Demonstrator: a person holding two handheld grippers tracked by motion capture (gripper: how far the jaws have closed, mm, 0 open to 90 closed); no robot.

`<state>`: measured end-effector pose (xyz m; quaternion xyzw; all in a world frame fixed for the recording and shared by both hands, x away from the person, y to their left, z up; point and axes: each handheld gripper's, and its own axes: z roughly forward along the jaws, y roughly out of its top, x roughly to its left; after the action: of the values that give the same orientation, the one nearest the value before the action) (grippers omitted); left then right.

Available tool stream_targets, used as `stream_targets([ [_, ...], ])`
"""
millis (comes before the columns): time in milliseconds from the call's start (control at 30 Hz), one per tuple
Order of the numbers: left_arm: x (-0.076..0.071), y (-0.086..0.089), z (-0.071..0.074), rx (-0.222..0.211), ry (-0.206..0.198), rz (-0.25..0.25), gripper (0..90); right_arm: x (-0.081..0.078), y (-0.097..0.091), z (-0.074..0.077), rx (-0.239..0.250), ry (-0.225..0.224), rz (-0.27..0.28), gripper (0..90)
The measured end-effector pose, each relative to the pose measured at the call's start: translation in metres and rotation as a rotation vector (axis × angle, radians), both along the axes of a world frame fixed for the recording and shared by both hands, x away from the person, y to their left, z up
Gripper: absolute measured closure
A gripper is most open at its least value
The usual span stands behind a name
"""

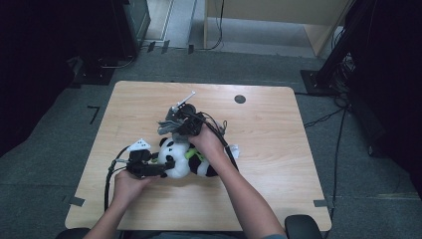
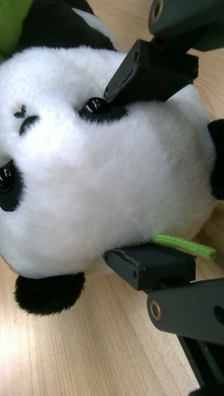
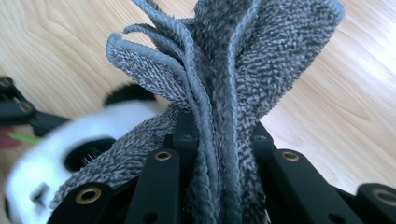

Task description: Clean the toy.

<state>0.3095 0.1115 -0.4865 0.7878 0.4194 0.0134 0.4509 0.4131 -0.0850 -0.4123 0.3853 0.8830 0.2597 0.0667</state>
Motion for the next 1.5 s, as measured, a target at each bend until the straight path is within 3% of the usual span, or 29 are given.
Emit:
stream_targets([
  [200, 0.0, -0.001, 0.0, 0.0, -0.004, -0.004, 30.1, -0.002, -0.022, 0.004, -0.033, 0.001, -0.008, 73.6],
  [267, 0.0, 0.0, -0.001, -0.007, 0.005, -0.004, 30.3, -0.003, -0.028, 0.006, -0.043, -0.017, -0.009, 73.5],
  [467, 0.0, 0.002, -0.002, -0.015, 0.001, -0.007, 30.4, 0.0, -0.054, 0.016, -0.019, -0.024, -0.06, 73.9],
  [600, 0.0, 0.002, -0.002, -0.013, -0.001, -0.007, 30.6, 0.001, -0.07, 0.018, -0.033, -0.037, -0.083, 74.0],
  [700, -0.001, 0.0, -0.001, -0.018, -0.027, -0.015, 30.5, 0.002, -0.084, 0.02, -0.024, -0.031, -0.116, 73.9],
  [833, -0.001, 0.001, -0.001, -0.013, -0.037, -0.022, 30.4, 0.0, -0.092, 0.028, -0.006, -0.066, -0.133, 73.9],
  [867, -0.001, 0.0, -0.001, -0.013, -0.037, -0.02, 30.4, -0.003, -0.095, 0.037, 0.022, -0.099, -0.136, 73.9],
  [967, -0.001, 0.0, 0.0, -0.006, -0.044, -0.026, 30.3, -0.009, -0.092, 0.051, 0.093, -0.141, -0.115, 73.9],
  [1100, -0.002, -0.001, 0.002, 0.0, -0.061, -0.032, 29.8, -0.02, -0.076, 0.059, 0.161, -0.133, -0.064, 73.9],
  [1367, -0.001, 0.0, 0.002, -0.01, -0.054, -0.027, 29.6, -0.04, -0.027, 0.042, 0.224, -0.06, 0.065, 73.8],
  [1500, -0.001, 0.001, 0.002, -0.011, -0.062, -0.023, 29.5, -0.047, -0.011, 0.034, 0.26, -0.013, 0.098, 73.8],
])
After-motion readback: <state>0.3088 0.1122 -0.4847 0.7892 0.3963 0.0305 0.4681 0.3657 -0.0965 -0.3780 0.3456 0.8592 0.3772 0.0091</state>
